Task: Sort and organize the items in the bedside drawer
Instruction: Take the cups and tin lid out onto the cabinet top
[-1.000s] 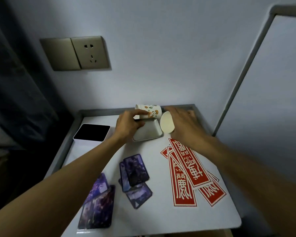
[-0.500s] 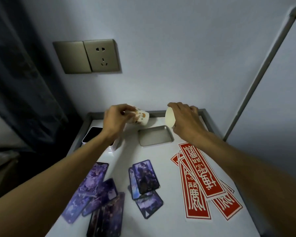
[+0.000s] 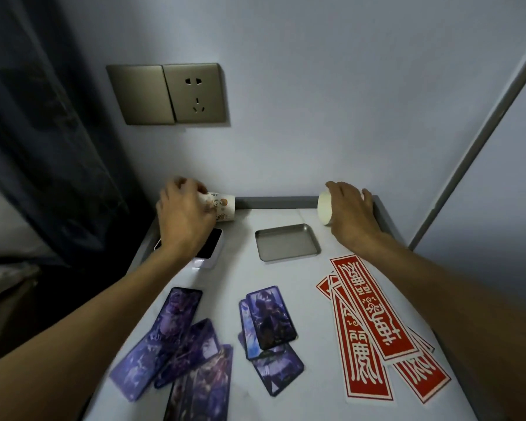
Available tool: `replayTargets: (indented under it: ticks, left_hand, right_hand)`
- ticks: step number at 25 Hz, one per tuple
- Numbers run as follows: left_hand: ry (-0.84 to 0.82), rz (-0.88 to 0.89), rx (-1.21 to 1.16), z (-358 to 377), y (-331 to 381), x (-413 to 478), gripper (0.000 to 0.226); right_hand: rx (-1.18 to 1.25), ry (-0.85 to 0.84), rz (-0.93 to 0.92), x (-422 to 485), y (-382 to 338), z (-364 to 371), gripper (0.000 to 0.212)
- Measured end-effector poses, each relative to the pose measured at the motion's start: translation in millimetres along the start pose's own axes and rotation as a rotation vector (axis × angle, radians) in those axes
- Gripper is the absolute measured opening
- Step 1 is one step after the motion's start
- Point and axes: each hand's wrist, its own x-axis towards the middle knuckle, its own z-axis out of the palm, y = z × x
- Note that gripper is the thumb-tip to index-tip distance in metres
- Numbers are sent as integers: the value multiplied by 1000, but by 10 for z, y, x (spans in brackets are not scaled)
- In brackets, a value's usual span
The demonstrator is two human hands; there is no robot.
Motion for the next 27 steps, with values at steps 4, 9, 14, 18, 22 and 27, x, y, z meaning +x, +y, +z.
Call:
replayTargets:
  ticks: [4, 9, 14, 18, 22, 27]
  left_hand:
    - [-210, 496, 97, 118, 520, -317, 50]
    - [-494, 440, 207, 528, 735, -564, 56]
    - [-550, 528, 33, 672, 850, -559, 57]
    - [-546, 506, -15, 791, 947, -574, 61]
    - [-523, 465, -59, 855, 1041, -549, 63]
    - [-484, 447, -93, 596, 997, -702, 64]
  right_hand:
    - [-72, 113, -96, -159, 1, 71, 80]
    - [0, 156, -104, -343, 161, 76, 67]
    - [200, 33, -69, -575, 190, -4, 50]
    - [274, -43, -7, -559, 245, -52, 51]
    - [292, -74, -27, -591, 291, -65, 46]
    - [332, -110, -44, -933, 330, -146, 35]
